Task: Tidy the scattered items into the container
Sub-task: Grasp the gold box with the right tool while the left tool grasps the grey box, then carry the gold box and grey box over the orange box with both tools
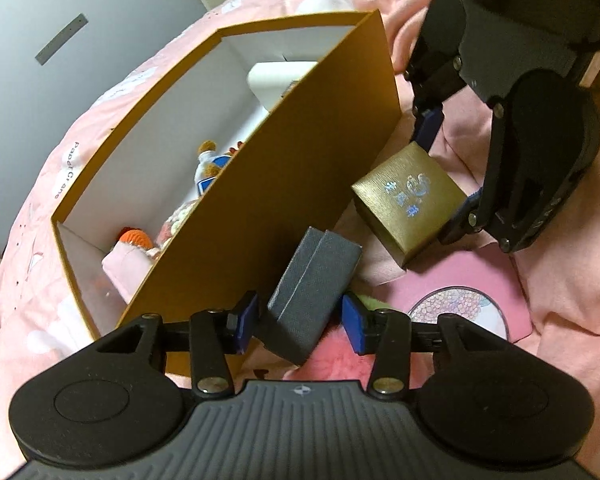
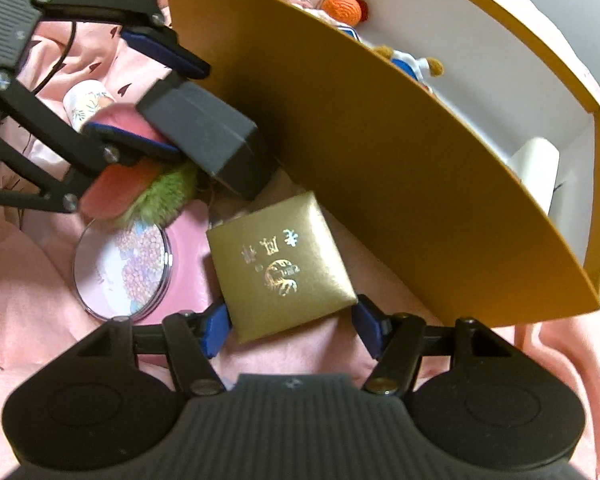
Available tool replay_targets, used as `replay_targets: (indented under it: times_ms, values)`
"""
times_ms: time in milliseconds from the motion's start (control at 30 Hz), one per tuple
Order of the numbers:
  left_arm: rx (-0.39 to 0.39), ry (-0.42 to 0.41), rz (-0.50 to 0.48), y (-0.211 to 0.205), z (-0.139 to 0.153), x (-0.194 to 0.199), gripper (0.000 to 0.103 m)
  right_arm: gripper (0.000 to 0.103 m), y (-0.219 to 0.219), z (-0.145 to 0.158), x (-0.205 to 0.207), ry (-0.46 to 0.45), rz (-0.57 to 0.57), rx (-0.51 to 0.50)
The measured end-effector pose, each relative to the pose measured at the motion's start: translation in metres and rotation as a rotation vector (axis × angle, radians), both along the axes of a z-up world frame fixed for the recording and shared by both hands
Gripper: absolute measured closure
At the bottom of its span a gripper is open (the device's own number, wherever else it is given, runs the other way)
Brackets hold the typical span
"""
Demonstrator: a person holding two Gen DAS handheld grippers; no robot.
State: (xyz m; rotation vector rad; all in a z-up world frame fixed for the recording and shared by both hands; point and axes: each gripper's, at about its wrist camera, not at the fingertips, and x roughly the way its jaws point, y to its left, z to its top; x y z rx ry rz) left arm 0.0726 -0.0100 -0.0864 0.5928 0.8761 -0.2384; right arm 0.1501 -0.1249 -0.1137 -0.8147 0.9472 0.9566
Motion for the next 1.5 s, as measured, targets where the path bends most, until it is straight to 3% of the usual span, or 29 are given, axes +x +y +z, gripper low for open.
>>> replay_targets:
  times_ms: [200, 500, 700, 933, 1067, 1233, 1400, 1500]
  values:
    - [-0.077, -0.038, 0.019, 0.011, 0.022, -0.012, 0.058, 0.036, -0.005, 0.001, -0.001, -0.004, -0.008, 0.008]
    - [-0.297, -0.089, 0.135, 0.042, 0.057, -0.02, 0.062, 0.037, -0.015, 0.007, -0.001, 0.004, -0.017, 0.044]
    - [-0.488, -0.074, 0.237, 0.071, 0.077, -0.017, 0.063, 0.036, -0.015, 0.01, -0.002, -0.001, 0.006, 0.042]
    - [-0.61, -0.075, 0.307, 0.087, 0.091, -0.019, 0.063, 0.034, -0.016, 0.008, 0.001, 0.019, 0.035, 0.042]
    - [-0.639, -0.092, 0.321, 0.093, 0.099, -0.017, 0.063, 0.032, -0.021, 0.001, 0.008, 0.072, 0.004, 0.053]
    - [-0.64, -0.107, 0.318, 0.091, 0.103, -0.014, 0.063, 0.035, -0.031, 0.009, 0.007, 0.055, -0.009, 0.085]
    - [-0.646, -0.099, 0.308, 0.086, 0.101, -0.014, 0.064, 0.036, -0.005, 0.042, -0.005, 0.019, -0.019, 0.105]
    - [-0.656, -0.082, 0.297, 0.078, 0.095, -0.015, 0.064, 0.036, -0.01, 0.052, -0.011, 0.0, -0.014, 0.095]
